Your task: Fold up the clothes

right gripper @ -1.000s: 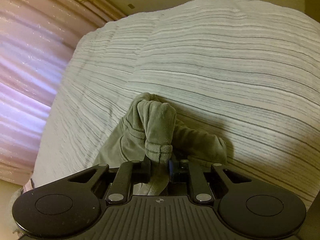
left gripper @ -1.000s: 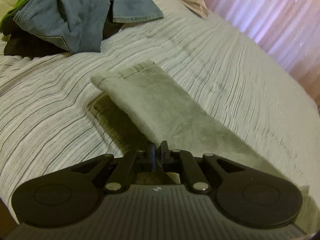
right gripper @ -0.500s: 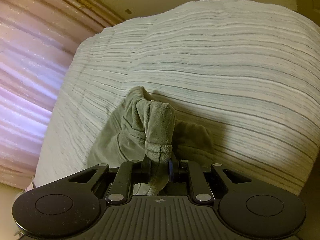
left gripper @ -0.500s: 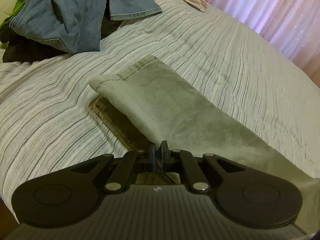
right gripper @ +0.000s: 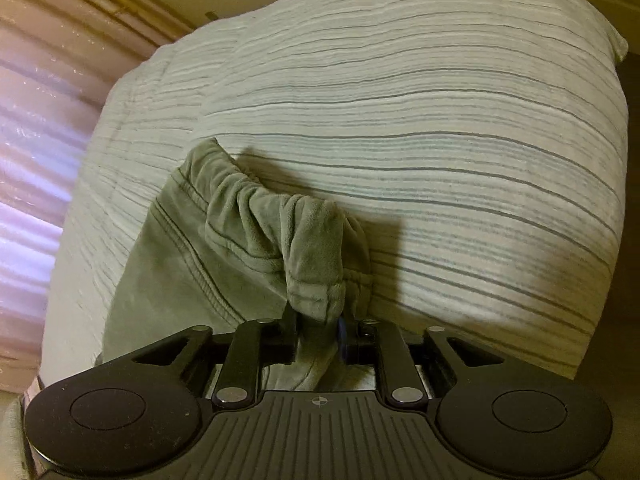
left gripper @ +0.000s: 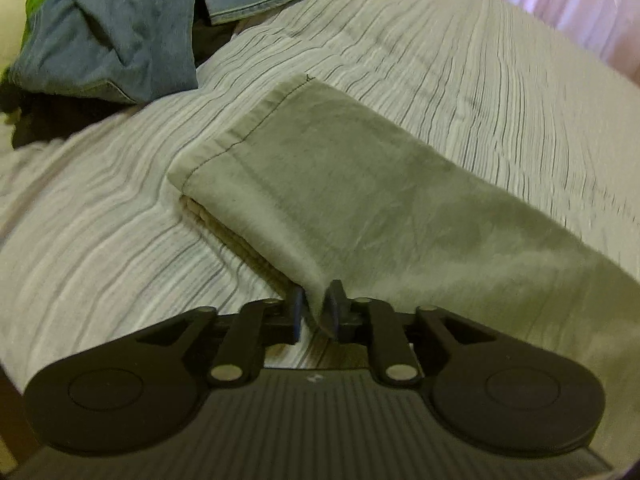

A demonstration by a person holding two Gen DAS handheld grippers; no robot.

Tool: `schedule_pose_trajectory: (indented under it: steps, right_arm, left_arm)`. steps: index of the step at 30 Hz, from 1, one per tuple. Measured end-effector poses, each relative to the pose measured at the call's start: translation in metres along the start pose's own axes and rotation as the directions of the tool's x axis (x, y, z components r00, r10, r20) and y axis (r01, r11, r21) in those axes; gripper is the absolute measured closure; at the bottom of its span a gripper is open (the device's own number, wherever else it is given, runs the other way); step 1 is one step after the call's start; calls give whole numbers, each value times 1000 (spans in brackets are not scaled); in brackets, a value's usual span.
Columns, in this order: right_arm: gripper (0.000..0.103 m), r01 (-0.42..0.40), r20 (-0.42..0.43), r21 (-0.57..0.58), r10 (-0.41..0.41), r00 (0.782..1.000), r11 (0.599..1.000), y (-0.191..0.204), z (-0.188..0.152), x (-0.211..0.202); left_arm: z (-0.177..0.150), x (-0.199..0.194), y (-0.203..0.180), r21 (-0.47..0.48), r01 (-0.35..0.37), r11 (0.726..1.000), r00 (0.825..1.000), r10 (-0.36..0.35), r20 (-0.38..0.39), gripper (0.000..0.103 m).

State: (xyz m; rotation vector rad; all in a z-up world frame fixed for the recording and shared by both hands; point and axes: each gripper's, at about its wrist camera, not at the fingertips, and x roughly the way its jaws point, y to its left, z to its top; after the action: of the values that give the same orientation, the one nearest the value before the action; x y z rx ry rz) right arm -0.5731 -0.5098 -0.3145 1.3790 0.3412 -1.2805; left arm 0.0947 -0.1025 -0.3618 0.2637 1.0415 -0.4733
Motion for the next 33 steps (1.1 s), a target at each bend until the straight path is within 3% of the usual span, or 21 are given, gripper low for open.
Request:
schedule_pose_trajectory:
  steps: [2,5,8,10,13,18,20,22,26,28,31,32,33]
  right_arm:
    - [36,83,-2,-86,-84,996,993,9,1,-8]
    - [36,127,49,-174,-121,992,977,19,6,-28]
    - [36,76,108,-191,-56,993,979,30,29,-44]
    - [36,29,135,-200,-1,991,979,39,47,-47]
    - [36,-45,102,-229,70,992,972,55,76,-26]
    - [36,-158,-76,-265,143,987,951,84,111,35]
    - [35,-165,-135,-282,131,982,945,92,119,58]
    - [36,-169,-163,-298,124,979,939,93,125,69]
    - [36,-228,-238,-311,156,959,923,91,135,85]
    - [36,-255,-273,-318,170,947,913,90,139,92]
    - [36,-285,-313,-346,177,933,894,88,141,100]
    - [44,-296,-323,-357,180,929,886,86,139,100]
    - [58,-302,-322,-376,182,929,876,85,137,99]
  left_arm:
    - [1,-11,-3,43,-10,999,1000,11,-18,87]
    - [6,-35,-12,113,-14,993,1000,15,-3,87]
    - [17,-59,-40,221,-23,975,995,1,99,88]
    - [29,-63,-66,276,39,960,991,-72,111,87]
    - [47,-52,-117,335,208,919,971,-235,43,85]
    - [60,-23,-234,384,430,817,902,-407,-143,81]
    - [57,-17,-282,400,523,753,852,-472,-225,78]
    - [53,-12,-328,411,606,681,795,-524,-305,69]
    - [37,-1,-400,453,700,552,714,-533,-454,63]
    - [28,8,-426,438,735,518,676,-513,-528,62]
    - [17,20,-446,416,760,499,643,-490,-588,68]
    - [15,24,-449,400,772,493,627,-491,-605,73]
    - [14,27,-450,374,790,485,602,-501,-622,94]
